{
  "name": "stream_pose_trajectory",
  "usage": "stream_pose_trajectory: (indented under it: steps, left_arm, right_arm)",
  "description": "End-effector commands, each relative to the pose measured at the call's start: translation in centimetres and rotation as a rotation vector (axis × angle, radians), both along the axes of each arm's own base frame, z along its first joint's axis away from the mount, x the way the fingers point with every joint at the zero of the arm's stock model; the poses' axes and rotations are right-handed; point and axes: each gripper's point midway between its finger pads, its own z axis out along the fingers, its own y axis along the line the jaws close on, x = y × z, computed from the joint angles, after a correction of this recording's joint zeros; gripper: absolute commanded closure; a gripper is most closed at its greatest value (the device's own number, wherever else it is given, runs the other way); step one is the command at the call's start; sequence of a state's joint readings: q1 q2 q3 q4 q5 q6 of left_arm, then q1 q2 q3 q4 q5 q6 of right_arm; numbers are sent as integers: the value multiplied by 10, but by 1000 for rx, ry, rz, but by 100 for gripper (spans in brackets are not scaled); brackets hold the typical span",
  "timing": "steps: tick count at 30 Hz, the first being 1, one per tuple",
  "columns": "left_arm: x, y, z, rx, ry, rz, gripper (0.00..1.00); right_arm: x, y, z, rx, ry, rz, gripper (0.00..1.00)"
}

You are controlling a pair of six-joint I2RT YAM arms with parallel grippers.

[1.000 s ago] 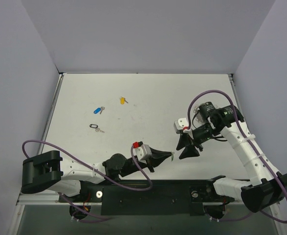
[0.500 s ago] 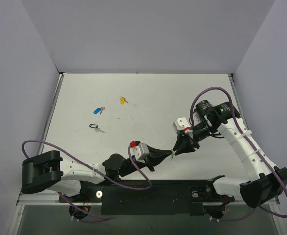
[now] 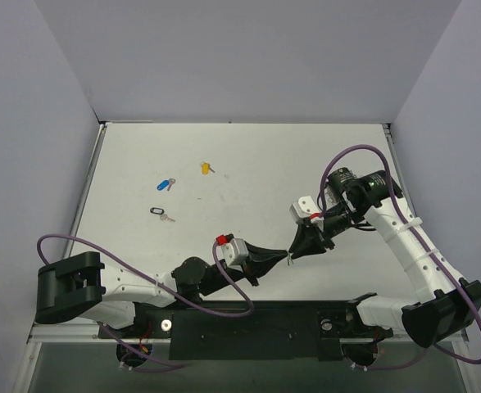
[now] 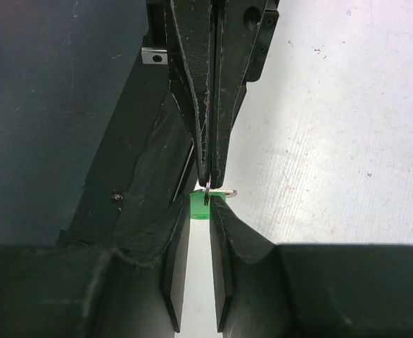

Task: Put the keys on the keyring

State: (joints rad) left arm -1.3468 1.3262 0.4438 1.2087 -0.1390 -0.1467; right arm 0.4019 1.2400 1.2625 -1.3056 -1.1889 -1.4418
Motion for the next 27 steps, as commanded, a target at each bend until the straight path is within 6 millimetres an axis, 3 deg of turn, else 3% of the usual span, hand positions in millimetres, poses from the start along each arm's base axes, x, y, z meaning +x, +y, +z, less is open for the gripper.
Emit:
stream_pose_trajectory:
  steps: [1,22,27]
  left_arm:
    - [0,3,22,-85,-2,2,100]
    - [-2,0,19,-77,5,-11,100]
    - [-1,-1,18,-75,4,-9,100]
  right_arm:
    - [-29,-2,17,26,123,19,86]
    - [-26,-1,23,52,126,0,85]
    - [-27,-2,22,48,127,1,89]
